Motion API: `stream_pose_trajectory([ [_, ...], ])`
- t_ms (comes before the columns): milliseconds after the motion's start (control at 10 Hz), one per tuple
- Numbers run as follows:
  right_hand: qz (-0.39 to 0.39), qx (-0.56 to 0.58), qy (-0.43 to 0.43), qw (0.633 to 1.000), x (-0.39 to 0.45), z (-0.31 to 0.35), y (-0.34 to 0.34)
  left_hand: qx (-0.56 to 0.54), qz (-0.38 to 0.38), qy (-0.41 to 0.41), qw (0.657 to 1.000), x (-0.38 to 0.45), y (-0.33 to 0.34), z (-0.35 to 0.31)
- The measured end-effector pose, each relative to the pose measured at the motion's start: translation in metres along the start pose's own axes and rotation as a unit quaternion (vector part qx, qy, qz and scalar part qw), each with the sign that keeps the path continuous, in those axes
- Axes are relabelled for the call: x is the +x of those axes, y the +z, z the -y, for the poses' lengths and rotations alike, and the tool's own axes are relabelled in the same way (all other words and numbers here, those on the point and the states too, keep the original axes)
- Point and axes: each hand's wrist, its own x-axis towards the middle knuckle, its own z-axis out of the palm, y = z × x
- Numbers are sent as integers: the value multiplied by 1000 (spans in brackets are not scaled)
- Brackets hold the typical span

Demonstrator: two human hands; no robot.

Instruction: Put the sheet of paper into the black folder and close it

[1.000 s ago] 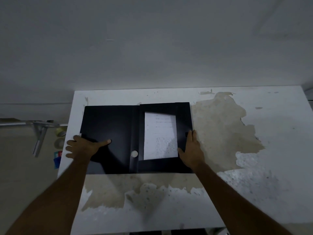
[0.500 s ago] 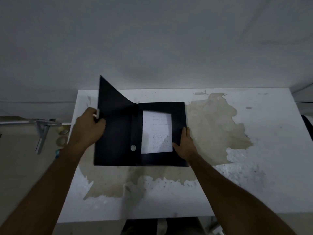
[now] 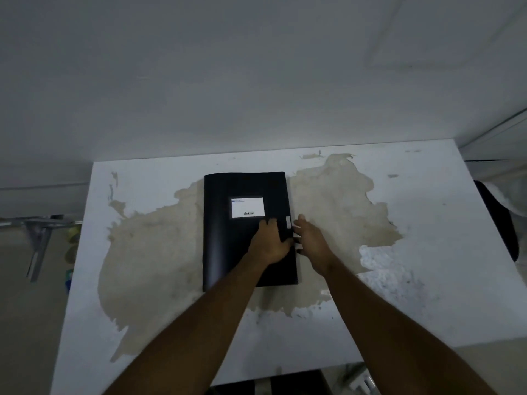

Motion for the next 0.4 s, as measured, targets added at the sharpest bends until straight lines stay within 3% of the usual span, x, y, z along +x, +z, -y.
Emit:
stream_pose_trajectory([
  [100,-31,-60,-49,996,6,-5,6,64,-16,25,998,5,12,15],
  [300,-67,-170,-95,978,11,-4,11,46,7,38,998,3,2,18],
  [400,-99,-222,-131,961,8,15,9,66,-34,59,995,0,-23,18],
])
